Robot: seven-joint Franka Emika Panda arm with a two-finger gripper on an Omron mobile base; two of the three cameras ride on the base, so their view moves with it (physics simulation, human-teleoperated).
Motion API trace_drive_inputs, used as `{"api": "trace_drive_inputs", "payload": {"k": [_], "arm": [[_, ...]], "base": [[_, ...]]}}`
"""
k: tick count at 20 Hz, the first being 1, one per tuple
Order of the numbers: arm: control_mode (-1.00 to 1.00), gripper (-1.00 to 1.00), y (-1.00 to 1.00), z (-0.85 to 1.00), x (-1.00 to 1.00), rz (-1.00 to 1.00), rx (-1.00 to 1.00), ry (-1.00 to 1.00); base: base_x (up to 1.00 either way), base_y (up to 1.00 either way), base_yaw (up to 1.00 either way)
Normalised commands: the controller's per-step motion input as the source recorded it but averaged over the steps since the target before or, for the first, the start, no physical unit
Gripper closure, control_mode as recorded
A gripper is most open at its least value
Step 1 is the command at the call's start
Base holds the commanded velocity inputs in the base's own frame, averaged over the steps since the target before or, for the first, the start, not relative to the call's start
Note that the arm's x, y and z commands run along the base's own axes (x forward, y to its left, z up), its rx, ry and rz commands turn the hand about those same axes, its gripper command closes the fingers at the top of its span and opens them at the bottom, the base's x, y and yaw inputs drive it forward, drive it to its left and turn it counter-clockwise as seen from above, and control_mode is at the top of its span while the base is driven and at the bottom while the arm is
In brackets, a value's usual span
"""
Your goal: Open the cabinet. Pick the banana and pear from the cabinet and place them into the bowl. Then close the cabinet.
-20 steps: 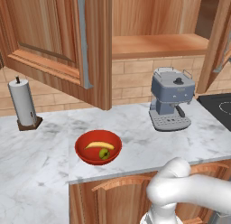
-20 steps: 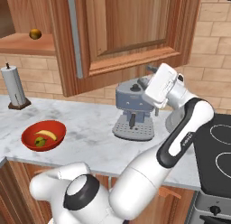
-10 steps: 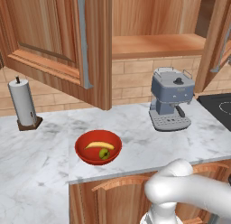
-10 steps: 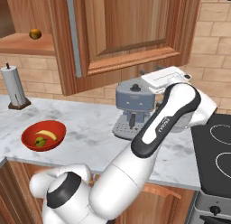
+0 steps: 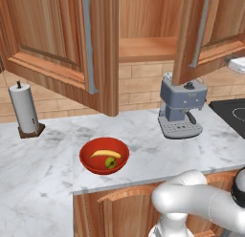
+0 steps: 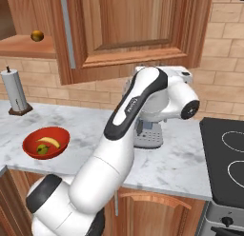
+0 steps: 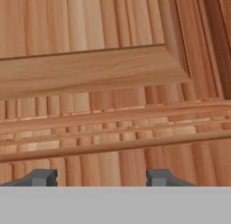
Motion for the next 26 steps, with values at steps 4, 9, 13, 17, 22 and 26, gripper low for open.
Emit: {"api": "trace_drive_inputs", "payload": {"k": [4, 9, 13, 17, 22, 26], "arm": [[-1.0, -1.0, 0.23, 0.0, 0.89, -0.31, -0.03, 0.05], [-1.0, -1.0, 0.25, 0.0, 0.89, -0.32, -0.06, 0.06], [-1.0, -1.0, 0.24, -0.03, 0.9, -0.32, -0.08, 0.08], [-1.0, -1.0, 0.14, -0.01, 0.77, -0.28, -0.05, 0.05], [-1.0, -1.0, 0.04, 0.0, 0.63, -0.25, -0.03, 0.07], [-1.0, -1.0, 0.0, 0.0, 0.22, -0.2, -0.01, 0.12]], "base": [[0.0, 0.0, 0.0], [0.0, 0.0, 0.0], [0.0, 0.0, 0.0], [0.0, 0.0, 0.0], [0.0, 0.0, 0.0], [0.0, 0.0, 0.0]]}}
